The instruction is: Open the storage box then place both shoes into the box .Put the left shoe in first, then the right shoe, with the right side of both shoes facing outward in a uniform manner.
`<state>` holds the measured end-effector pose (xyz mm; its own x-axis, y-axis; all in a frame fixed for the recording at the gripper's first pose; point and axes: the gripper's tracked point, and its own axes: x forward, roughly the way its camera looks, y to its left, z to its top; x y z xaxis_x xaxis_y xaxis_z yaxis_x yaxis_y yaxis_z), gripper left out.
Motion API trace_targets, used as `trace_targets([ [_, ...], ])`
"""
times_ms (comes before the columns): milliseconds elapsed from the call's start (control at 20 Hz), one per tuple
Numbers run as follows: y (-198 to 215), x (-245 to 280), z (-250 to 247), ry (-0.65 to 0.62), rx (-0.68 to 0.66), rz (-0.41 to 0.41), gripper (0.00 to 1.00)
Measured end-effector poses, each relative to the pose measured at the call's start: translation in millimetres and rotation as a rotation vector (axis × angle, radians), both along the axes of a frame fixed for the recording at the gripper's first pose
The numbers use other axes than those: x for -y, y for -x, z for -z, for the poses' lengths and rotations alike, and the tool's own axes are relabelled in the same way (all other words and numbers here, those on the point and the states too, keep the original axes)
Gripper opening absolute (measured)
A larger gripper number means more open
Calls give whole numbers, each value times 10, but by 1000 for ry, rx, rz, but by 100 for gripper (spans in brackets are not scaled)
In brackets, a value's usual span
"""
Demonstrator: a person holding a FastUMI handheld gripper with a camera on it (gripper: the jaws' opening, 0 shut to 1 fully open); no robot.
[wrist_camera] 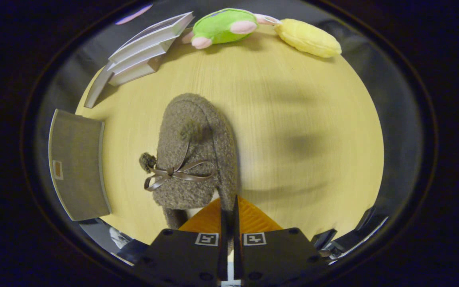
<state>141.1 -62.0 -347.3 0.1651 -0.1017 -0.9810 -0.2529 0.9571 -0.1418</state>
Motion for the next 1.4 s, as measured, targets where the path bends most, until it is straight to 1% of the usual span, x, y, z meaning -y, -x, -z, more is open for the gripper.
trace_targets([
  [50, 4, 4, -4, -14, 1, -5, 4],
  [100, 4, -1, -5, -27, 8, 1, 4],
  [150, 20, -3, -5, -45, 2, 23, 4],
  [300, 147, -46, -30, -110, -30, 133, 4],
  [400, 184, -79, -78, -136, -28, 161, 4],
  [500, 234, -189, -211, -183, -31, 192, 4],
  [700, 275, -623, -619, -341, -27, 236, 4],
  [850, 344, -990, -947, -415, -21, 216, 4],
  [1150, 649, -2125, -1548, -599, -38, 90, 4],
  [1300, 854, -2686, -1649, -656, -61, 19, 4],
  [1400, 969, -3017, -1597, -671, -75, -8, 3],
])
